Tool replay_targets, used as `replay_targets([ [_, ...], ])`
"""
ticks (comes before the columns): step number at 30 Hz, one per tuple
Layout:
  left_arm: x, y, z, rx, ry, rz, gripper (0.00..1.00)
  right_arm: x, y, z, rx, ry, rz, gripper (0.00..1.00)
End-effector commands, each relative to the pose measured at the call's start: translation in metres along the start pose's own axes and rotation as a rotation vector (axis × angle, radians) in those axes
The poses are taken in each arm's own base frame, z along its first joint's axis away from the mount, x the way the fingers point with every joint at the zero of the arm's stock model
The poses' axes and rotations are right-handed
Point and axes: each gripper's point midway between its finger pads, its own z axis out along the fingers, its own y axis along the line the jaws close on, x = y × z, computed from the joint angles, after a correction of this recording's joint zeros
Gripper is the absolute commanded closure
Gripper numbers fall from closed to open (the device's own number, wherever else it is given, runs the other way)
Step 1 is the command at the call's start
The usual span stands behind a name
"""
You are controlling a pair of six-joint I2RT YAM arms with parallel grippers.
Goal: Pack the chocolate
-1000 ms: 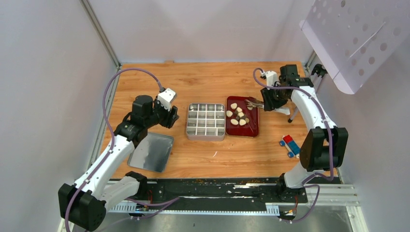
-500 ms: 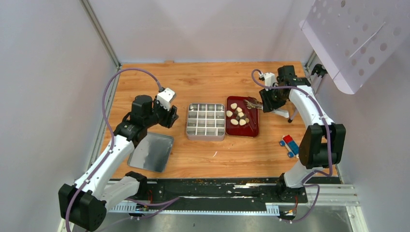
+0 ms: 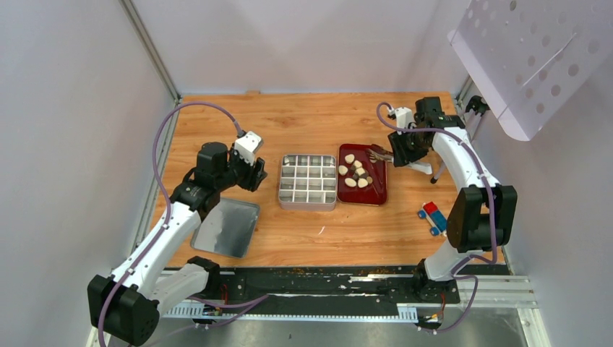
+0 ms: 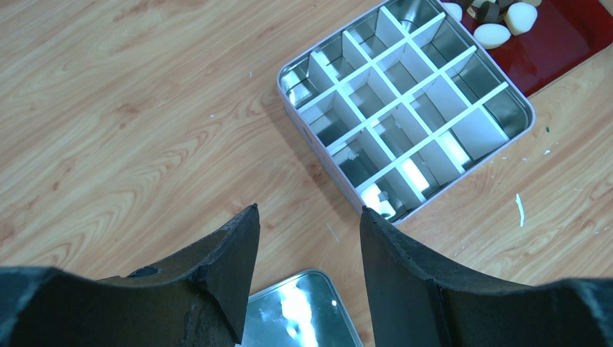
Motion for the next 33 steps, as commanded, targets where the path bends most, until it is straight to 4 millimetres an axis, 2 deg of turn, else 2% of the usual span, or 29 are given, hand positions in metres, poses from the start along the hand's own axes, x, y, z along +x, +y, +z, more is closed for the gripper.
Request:
replay_targets([
  [1,-0.007,0.0,-0.003,-0.003,-0.04,-0.01,0.38,-0.028,-0.009,-0.013,0.051,-0.09,-0.004,0.63],
  [4,-0.006,0.0,-0.003,-0.002,-0.038,-0.012,0.38,-0.046,-0.013,-0.023,0.064,-0.132,-0.007,0.64],
  [6,-0.006,0.0,-0.002,0.0,-0.038,-0.013,0.38,-0.048,-0.015,-0.024,0.071,-0.132,-0.011,0.64],
  [12,-0.007,0.0,-0.001,-0.002,-0.041,-0.015,0.38,-0.028,-0.008,-0.01,0.04,-0.083,0.008,0.63],
  [23,-0.003,0.002,-0.002,-0.01,-0.035,-0.018,0.38,-0.01,0.003,0.001,0.0,-0.029,0.021,0.61],
  [30,-0.003,0.002,-0.002,-0.011,-0.032,-0.021,0.38,-0.002,-0.002,0.011,0.023,0.009,0.02,0.61],
  [33,-0.003,0.003,-0.003,-0.014,-0.034,-0.02,0.38,0.0,-0.004,0.009,0.036,0.02,0.018,0.6],
])
